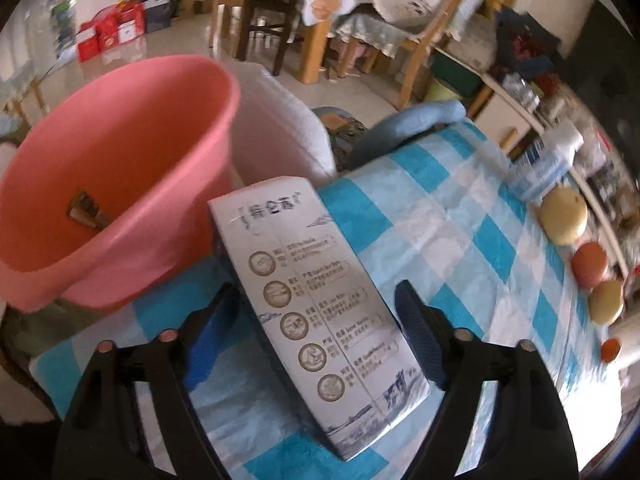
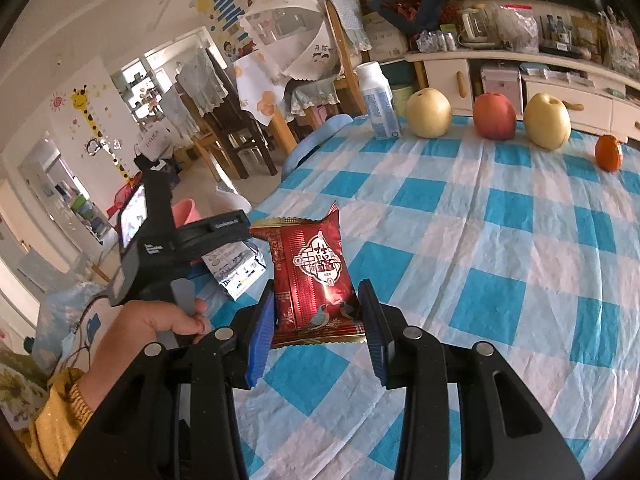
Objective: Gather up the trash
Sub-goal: 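Lift the white printed box with the left gripper and turn it upright, then carry box and red packet over the pink bucket and open both grippers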
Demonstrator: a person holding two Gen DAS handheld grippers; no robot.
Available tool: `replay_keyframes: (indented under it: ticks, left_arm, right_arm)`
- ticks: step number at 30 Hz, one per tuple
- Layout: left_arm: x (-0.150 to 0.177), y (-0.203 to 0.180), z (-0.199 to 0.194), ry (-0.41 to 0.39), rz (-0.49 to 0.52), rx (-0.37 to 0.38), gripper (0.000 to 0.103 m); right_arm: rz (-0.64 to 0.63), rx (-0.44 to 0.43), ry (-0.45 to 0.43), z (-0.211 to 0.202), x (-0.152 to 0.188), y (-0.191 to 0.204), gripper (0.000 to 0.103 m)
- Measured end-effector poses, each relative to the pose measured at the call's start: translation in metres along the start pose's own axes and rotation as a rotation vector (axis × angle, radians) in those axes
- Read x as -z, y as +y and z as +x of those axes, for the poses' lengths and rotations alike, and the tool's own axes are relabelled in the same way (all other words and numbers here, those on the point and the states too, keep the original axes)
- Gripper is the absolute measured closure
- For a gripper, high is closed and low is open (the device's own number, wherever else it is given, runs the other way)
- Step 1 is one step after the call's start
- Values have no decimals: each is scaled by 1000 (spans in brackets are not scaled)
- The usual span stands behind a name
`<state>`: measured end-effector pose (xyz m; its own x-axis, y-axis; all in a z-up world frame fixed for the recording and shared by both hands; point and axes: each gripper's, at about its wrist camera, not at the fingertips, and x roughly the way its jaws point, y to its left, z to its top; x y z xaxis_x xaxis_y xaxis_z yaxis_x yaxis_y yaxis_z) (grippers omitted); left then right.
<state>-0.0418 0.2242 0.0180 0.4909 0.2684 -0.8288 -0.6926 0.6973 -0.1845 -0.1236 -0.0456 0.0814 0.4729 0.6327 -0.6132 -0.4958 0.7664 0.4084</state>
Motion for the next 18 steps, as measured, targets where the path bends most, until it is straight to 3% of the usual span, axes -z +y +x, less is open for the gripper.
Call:
replay_keyframes:
  ticks: [5,18]
  left_arm:
    - [6,-10,-4,19,77,86,39]
    - [26,-26,-28,51,245,258,40]
  right_arm:
    - [22,-11,-5,-6,-2,-6,61]
    - [12,42,23,7,4,-8,61]
